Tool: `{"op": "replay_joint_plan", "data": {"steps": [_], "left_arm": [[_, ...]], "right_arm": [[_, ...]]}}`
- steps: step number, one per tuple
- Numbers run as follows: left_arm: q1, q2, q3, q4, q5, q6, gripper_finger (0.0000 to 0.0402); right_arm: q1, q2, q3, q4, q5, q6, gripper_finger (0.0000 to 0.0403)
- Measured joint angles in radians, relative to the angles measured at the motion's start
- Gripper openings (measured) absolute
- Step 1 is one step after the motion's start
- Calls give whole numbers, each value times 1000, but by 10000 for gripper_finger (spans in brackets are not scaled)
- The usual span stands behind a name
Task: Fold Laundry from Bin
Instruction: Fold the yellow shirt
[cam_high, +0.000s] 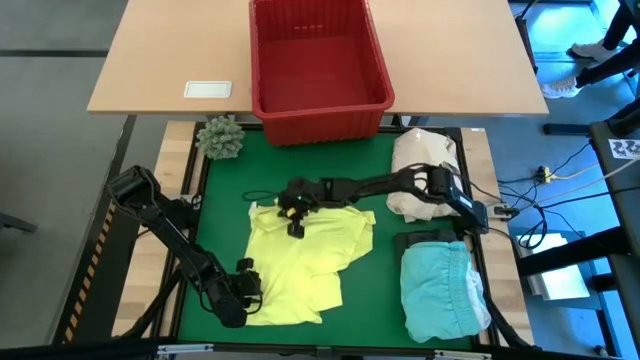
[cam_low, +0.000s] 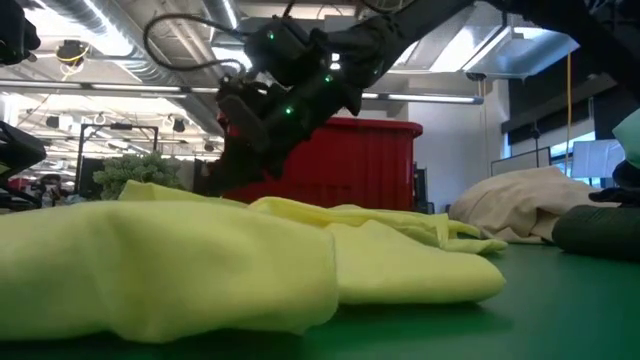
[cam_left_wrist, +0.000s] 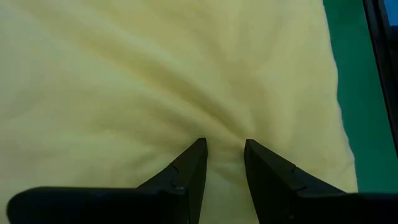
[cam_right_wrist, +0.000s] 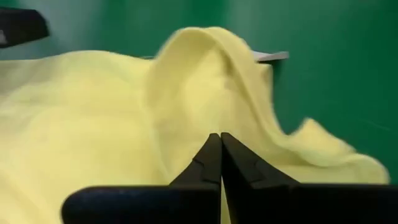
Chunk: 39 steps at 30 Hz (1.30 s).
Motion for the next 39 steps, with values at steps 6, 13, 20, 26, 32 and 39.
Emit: {"op": "replay_joint_plan", "data": {"steps": [6, 13, 20, 26, 32, 39], "left_arm": [[0, 0, 0, 2, 9, -1, 105], [0, 0, 0, 3, 15, -16, 105], [-15, 0, 0, 6, 17, -51, 105], [-41, 0, 0, 64, 32, -63, 105], [-63, 0, 0, 109, 35, -70, 105], [-64, 0, 0, 109, 34, -74, 105]], "right_arm": [[-22, 19, 0, -6, 103, 37, 1], [-89, 18, 0, -1, 127, 72, 1], [-124, 16, 0, 5, 33, 33, 1], [-49, 41, 1, -1, -64, -32, 0], [-35, 92, 2, 19, 10, 3, 0], [-92, 112, 2, 105, 77, 139, 0]]}}
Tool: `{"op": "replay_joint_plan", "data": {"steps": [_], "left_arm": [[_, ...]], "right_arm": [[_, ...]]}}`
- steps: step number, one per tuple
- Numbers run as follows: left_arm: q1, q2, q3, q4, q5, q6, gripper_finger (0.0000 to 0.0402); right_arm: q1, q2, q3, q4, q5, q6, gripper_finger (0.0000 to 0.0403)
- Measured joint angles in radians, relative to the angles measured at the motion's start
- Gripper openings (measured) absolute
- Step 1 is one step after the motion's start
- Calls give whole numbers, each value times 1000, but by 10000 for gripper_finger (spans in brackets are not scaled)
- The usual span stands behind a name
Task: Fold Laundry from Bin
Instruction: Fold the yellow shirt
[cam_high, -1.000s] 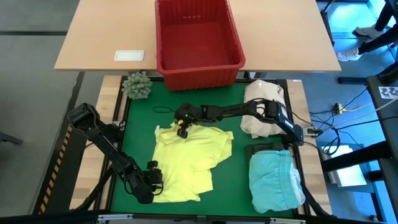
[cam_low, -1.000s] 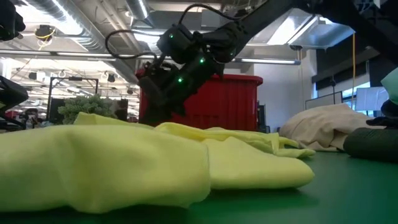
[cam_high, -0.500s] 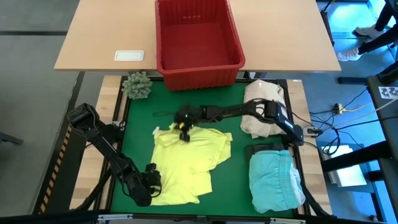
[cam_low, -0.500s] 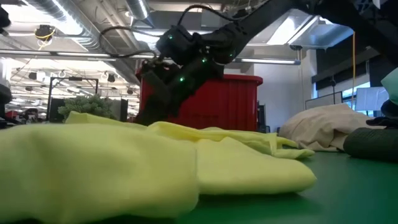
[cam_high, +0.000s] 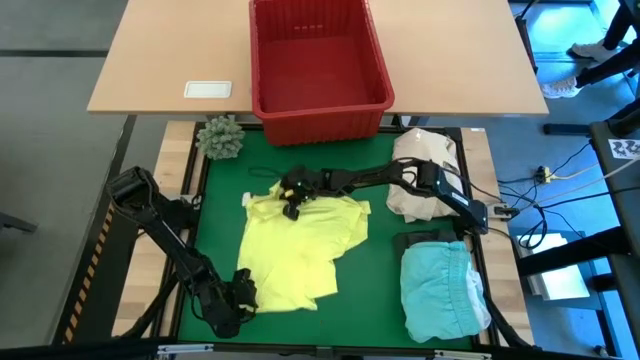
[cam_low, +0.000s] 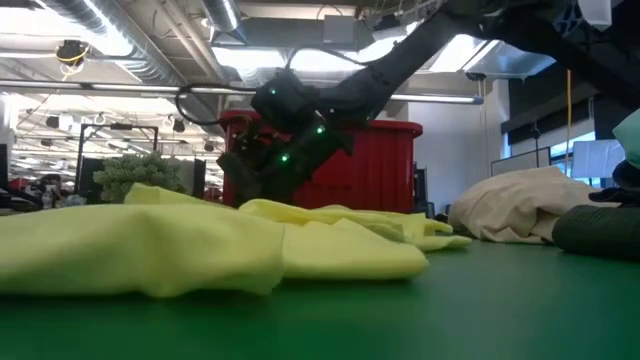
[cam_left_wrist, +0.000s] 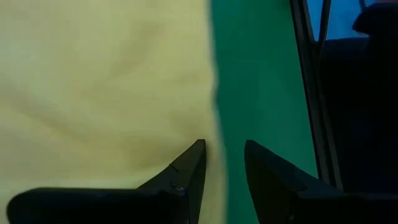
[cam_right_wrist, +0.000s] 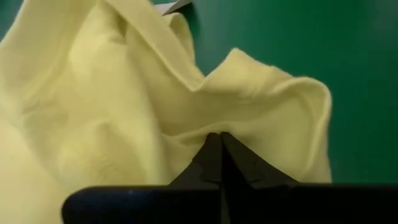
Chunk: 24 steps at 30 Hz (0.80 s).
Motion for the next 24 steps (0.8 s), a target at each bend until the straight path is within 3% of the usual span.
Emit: {"op": "replay_joint_plan", "data": {"steps": [9, 16, 20, 24], "left_arm": [[0, 0, 0, 0, -5, 0, 104], [40, -10, 130, -230, -169, 161, 57], [64, -3, 134, -239, -153, 169, 20], [72, 64, 127, -233, -69, 87, 3]], "right_arm": [[-30, 1, -1, 1, -59, 56, 0], [11, 1, -1, -16, -67, 57, 0], [32, 1, -1, -17, -75, 65, 0], [56, 1, -1, -20, -100, 89, 0]]}}
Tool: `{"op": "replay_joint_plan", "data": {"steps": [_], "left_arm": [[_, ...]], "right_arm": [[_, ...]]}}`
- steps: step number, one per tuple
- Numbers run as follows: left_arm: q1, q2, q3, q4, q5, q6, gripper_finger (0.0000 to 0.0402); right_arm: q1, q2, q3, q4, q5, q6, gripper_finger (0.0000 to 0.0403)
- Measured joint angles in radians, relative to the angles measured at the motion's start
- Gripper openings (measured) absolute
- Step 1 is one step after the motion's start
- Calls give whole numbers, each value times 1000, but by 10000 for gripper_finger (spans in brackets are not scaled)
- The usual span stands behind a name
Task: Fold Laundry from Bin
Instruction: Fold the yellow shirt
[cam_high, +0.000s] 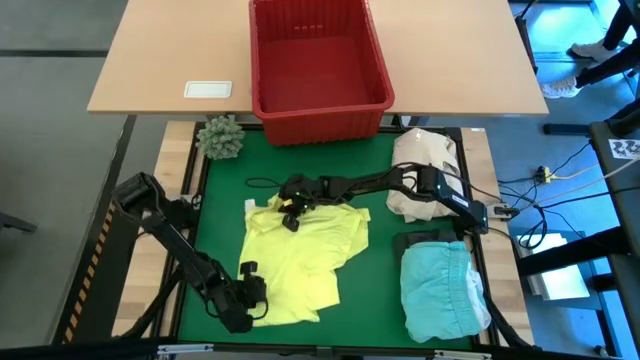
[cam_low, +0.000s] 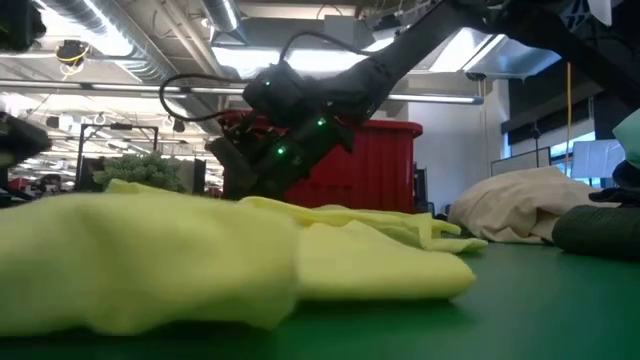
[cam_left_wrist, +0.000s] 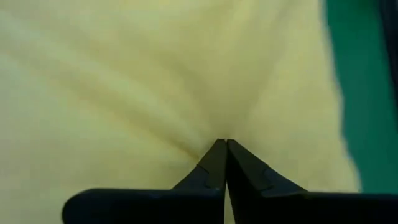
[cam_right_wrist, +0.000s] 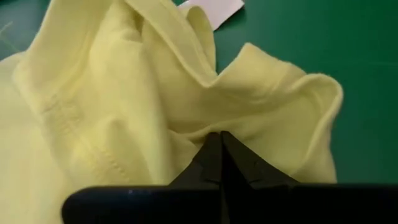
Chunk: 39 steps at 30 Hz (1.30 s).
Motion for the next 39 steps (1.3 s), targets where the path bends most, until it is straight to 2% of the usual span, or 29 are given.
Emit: {"op": "replay_joint_plan", "data": {"steps": [6, 10, 19, 23, 30, 39], "left_arm": [[-21, 130, 8, 176, 113, -56, 2], [-47, 146, 5, 249, 125, -57, 2], [-65, 138, 1, 266, 134, -49, 1], [-67, 138, 1, 266, 144, -38, 1], [-67, 139, 1, 267, 154, -31, 0], [-67, 139, 1, 266, 145, -31, 0]], "right_arm": [[21, -1, 0, 4, 14, 0, 0], [12, -2, 0, 9, 62, 1, 0], [-71, -6, -2, 11, 83, 35, 0], [-69, -23, -4, 13, 29, 2, 0], [37, -100, -1, 42, -13, -152, 0], [189, -95, -1, 57, -52, -274, 0]]}}
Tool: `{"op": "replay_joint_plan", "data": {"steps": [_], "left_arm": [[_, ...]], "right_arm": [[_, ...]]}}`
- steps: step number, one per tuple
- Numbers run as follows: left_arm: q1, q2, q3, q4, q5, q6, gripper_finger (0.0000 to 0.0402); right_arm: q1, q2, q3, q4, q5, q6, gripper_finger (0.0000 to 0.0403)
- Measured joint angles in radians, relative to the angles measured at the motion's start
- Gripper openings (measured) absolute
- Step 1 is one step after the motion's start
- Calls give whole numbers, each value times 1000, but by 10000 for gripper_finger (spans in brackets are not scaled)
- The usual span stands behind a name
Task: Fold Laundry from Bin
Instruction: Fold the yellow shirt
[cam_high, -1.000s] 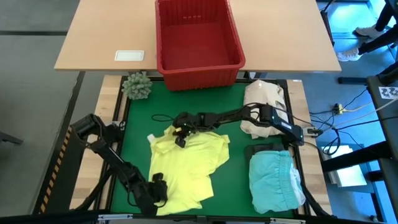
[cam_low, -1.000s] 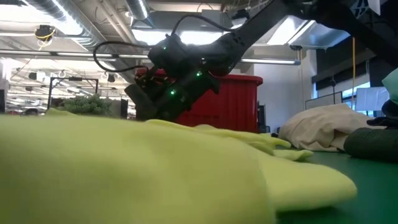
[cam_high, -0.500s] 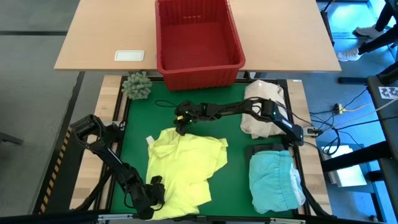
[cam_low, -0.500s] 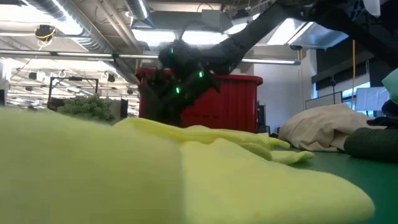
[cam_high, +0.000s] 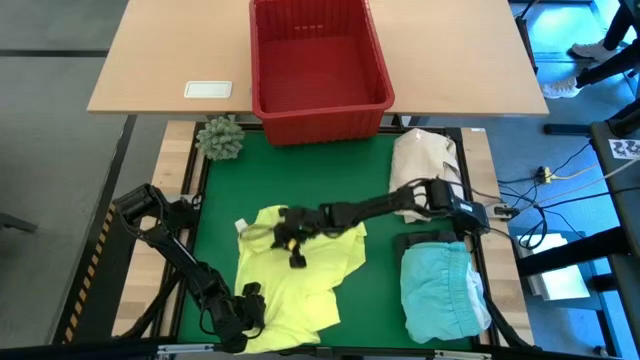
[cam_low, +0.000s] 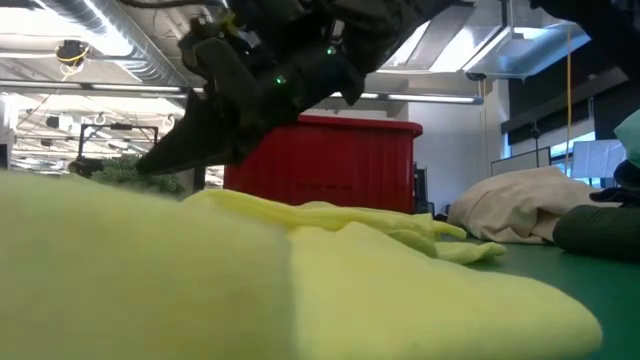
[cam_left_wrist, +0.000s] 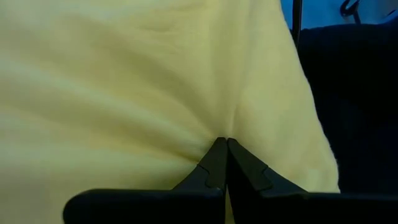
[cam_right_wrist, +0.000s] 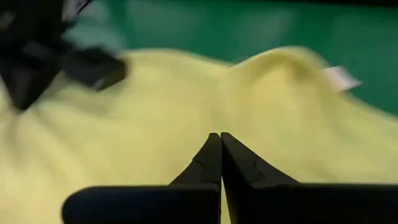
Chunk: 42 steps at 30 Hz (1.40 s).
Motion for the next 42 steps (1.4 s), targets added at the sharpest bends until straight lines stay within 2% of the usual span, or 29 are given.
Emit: {"op": "replay_joint_plan", "data": {"steps": [4, 16, 20, 28, 34, 39, 42], "left_arm": [[0, 0, 0, 0, -3, 0, 0], [1, 0, -1, 1, -11, 0, 0], [1, 0, -1, 1, -10, 0, 0], [1, 1, -3, 14, -8, -2, 0], [1, -4, -3, 19, -6, -7, 0], [2, -62, -7, -11, -2, 1, 0], [1, -124, -7, -26, -27, 22, 0]], "right_arm": [[39, 1, -1, -15, 32, -26, 0], [17, 84, 0, -11, 95, 1, 0], [-23, 84, 0, 13, 176, 35, 0], [-153, 83, 0, 4, 209, 165, 0], [-213, 83, 0, -29, 161, 212, 0], [-193, 65, 0, -62, 105, 185, 0], [-164, 21, 0, -87, 109, 150, 0]]}}
